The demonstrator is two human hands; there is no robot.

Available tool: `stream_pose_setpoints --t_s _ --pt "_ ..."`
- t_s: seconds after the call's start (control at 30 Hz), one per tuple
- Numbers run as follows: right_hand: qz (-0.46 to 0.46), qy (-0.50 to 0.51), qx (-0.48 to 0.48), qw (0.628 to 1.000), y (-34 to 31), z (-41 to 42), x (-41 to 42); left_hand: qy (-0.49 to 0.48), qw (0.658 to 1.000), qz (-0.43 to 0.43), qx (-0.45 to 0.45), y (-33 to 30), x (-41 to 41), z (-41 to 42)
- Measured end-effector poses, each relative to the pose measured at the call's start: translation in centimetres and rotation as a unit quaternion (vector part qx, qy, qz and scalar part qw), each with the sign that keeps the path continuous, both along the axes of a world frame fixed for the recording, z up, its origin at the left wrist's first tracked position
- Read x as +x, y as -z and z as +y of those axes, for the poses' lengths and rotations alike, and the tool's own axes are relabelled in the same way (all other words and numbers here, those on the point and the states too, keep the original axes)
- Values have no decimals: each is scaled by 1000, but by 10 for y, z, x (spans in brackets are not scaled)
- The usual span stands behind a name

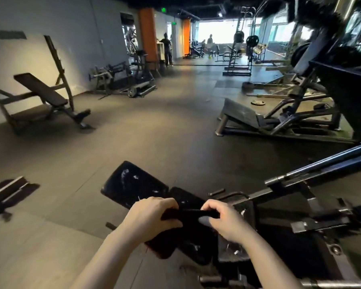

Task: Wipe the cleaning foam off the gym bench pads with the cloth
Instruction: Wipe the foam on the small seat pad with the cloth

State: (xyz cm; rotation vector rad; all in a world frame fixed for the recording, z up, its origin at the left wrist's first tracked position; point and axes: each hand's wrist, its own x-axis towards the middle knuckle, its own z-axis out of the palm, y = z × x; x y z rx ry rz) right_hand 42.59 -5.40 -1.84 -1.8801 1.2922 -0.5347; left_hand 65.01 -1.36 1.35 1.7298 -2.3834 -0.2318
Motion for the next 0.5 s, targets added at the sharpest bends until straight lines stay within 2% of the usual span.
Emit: stream_pose_setpoints --t_s 0.17,0.27,0.4,0.5 --pt "25 20 -79 996 -2 -23 50 -50 997 20 55 15 54 -16" --pt "30 37 -92 995 2 -44 65 -86 986 115 81 22 74 -29" --pt "29 33 -100 994 12 -79 78 -150 936 298 114 36 86 -52" --pt "35 4 -95 995 26 -114 77 -171 932 284 149 43 89 -79"
